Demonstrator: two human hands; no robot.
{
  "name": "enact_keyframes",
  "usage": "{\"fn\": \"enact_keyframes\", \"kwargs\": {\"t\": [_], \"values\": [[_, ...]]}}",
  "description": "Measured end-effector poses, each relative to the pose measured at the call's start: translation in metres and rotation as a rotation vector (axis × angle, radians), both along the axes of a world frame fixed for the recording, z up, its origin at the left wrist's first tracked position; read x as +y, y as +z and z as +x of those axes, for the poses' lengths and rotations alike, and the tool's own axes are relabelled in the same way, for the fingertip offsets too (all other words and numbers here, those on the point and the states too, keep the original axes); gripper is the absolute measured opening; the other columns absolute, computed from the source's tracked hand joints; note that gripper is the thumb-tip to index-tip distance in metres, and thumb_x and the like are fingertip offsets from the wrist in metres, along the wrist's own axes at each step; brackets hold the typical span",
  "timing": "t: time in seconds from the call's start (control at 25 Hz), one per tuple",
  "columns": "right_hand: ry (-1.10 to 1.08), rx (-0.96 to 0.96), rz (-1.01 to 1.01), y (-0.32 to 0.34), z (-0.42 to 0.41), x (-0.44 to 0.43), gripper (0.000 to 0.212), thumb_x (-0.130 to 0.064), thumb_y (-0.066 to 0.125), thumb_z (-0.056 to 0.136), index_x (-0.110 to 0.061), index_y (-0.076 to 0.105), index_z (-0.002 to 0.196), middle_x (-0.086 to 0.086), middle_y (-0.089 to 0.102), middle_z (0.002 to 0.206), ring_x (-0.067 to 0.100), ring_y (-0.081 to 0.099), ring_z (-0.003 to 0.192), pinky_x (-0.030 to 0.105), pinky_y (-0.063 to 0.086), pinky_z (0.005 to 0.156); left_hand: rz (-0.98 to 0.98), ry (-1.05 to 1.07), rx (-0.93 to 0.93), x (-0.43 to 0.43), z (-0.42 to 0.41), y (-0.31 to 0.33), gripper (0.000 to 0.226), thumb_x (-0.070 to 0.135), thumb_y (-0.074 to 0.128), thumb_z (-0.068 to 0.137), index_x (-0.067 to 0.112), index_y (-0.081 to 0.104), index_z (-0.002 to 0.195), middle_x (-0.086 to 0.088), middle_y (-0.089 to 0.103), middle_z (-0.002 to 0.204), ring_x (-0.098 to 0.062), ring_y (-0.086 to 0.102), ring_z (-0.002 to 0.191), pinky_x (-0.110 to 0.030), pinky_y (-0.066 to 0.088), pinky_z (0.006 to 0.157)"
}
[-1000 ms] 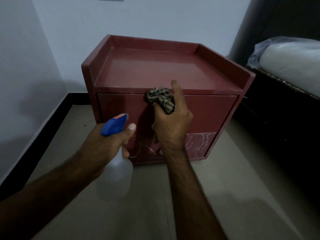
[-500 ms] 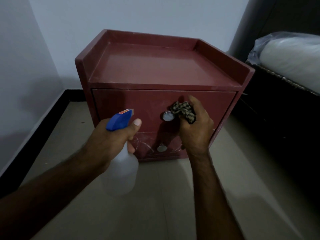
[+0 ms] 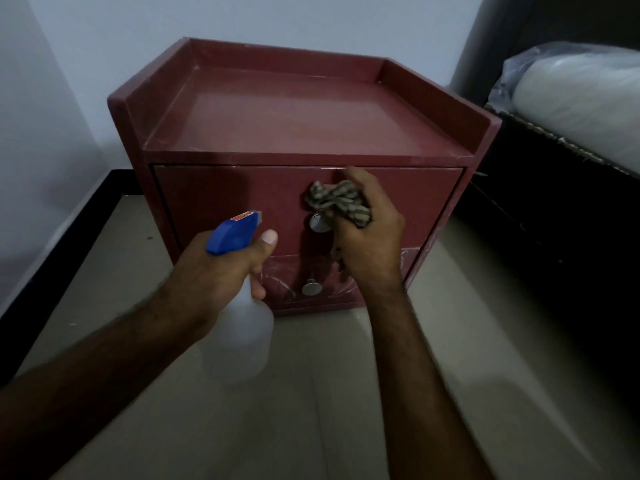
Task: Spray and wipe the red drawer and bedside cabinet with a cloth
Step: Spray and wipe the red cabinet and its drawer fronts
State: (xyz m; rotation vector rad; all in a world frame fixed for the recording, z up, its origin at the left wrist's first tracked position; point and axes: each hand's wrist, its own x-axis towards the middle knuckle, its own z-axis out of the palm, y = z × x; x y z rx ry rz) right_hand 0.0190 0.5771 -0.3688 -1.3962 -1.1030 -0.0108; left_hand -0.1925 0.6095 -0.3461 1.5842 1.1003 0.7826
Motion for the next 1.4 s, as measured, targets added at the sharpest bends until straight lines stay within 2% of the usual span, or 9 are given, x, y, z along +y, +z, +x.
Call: {"fn": "enact_keyframes", "kwargs": {"t": [0.12, 0.2, 0.32, 0.48, 0.8, 0.96, 1.08, 1.16, 1.4], "values": [[0.0, 0.463, 0.18, -0.019, -0.006, 0.003, 0.058, 0.003, 0.082, 0.077, -0.029, 0.066, 0.122, -0.015, 0.074, 0.108, 0.001, 0.071, 0.099, 0.018, 0.056, 0.084, 0.013, 0.0, -0.012, 0.005, -0.001, -0.003, 0.054, 0.062, 0.068, 0.081, 0.008, 0.069, 0.092, -0.014, 0.073, 0.073, -0.028, 0.074, 0.065, -0.04, 0.056, 0.081], [-0.046, 0.721, 0.241, -0.027, -0.015, 0.007, 0.058, -0.003, 0.085, 0.077, -0.034, 0.066, 0.122, -0.007, 0.076, 0.112, 0.008, 0.074, 0.101, 0.023, 0.06, 0.081, 0.01, 0.004, 0.005, 0.006, -0.002, -0.005, 0.049, 0.06, 0.068, 0.084, 0.011, 0.069, 0.093, -0.012, 0.074, 0.074, -0.028, 0.074, 0.067, -0.044, 0.057, 0.083], [-0.015, 1.123, 0.349, -0.041, -0.031, 0.012, 0.055, -0.001, 0.081, 0.083, -0.018, 0.064, 0.132, 0.013, 0.075, 0.121, 0.027, 0.075, 0.104, 0.037, 0.063, 0.079, 0.007, 0.009, 0.009, 0.004, -0.004, -0.006, 0.049, 0.06, 0.067, 0.085, 0.011, 0.069, 0.093, -0.011, 0.074, 0.072, -0.023, 0.073, 0.063, -0.04, 0.055, 0.078], [0.13, 1.478, 0.318, -0.052, -0.045, 0.021, 0.053, -0.013, 0.072, 0.092, -0.003, 0.057, 0.141, 0.027, 0.064, 0.136, 0.046, 0.061, 0.127, 0.062, 0.05, 0.107, -0.001, -0.009, -0.013, 0.003, -0.009, -0.004, 0.047, 0.057, 0.066, 0.087, 0.011, 0.068, 0.096, -0.012, 0.073, 0.074, -0.022, 0.073, 0.062, -0.033, 0.051, 0.073], [0.14, 1.53, 0.358, -0.072, -0.026, -0.002, 0.051, -0.002, 0.061, 0.097, 0.004, 0.05, 0.146, 0.03, 0.055, 0.145, 0.048, 0.052, 0.137, 0.061, 0.041, 0.116, 0.014, -0.111, -0.058, -0.003, -0.002, -0.01, 0.037, 0.052, 0.07, 0.089, 0.033, 0.067, 0.121, -0.021, 0.07, 0.08, -0.023, 0.071, 0.062, -0.036, 0.058, 0.077], [0.027, 1.442, 0.397, -0.079, -0.015, -0.018, 0.047, 0.006, 0.061, 0.094, 0.006, 0.054, 0.141, 0.032, 0.059, 0.14, 0.051, 0.055, 0.132, 0.064, 0.045, 0.111, 0.002, -0.168, -0.08, -0.007, 0.012, -0.018, 0.026, 0.048, 0.072, 0.09, 0.039, 0.069, 0.114, -0.024, 0.068, 0.074, -0.022, 0.068, 0.058, -0.027, 0.056, 0.061], [-0.015, 1.338, 0.439, -0.073, -0.009, -0.023, 0.047, 0.012, 0.063, 0.09, 0.006, 0.058, 0.136, 0.033, 0.062, 0.134, 0.053, 0.059, 0.126, 0.065, 0.048, 0.108, 0.021, -0.178, -0.062, -0.008, 0.026, -0.026, 0.026, 0.049, 0.071, 0.09, 0.024, 0.071, 0.09, -0.005, 0.068, 0.059, -0.016, 0.065, 0.054, -0.014, 0.049, 0.053], [-0.016, 1.301, 0.441, -0.067, -0.008, -0.023, 0.047, 0.012, 0.066, 0.087, 0.004, 0.061, 0.134, 0.031, 0.066, 0.129, 0.05, 0.063, 0.12, 0.064, 0.051, 0.105, 0.016, -0.171, -0.041, -0.007, 0.034, -0.029, 0.032, 0.052, 0.07, 0.09, 0.022, 0.067, 0.079, -0.003, 0.068, 0.058, -0.015, 0.065, 0.053, -0.018, 0.051, 0.057], [0.03, 1.247, 0.457, -0.06, -0.012, -0.018, 0.047, 0.012, 0.068, 0.087, 0.002, 0.061, 0.132, 0.031, 0.068, 0.124, 0.038, 0.071, 0.101, 0.059, 0.057, 0.097, 0.037, -0.139, -0.029, -0.003, 0.048, -0.033, 0.048, 0.055, 0.072, 0.088, 0.009, 0.069, 0.099, -0.015, 0.067, 0.059, -0.018, 0.065, 0.053, -0.035, 0.052, 0.063]]}}
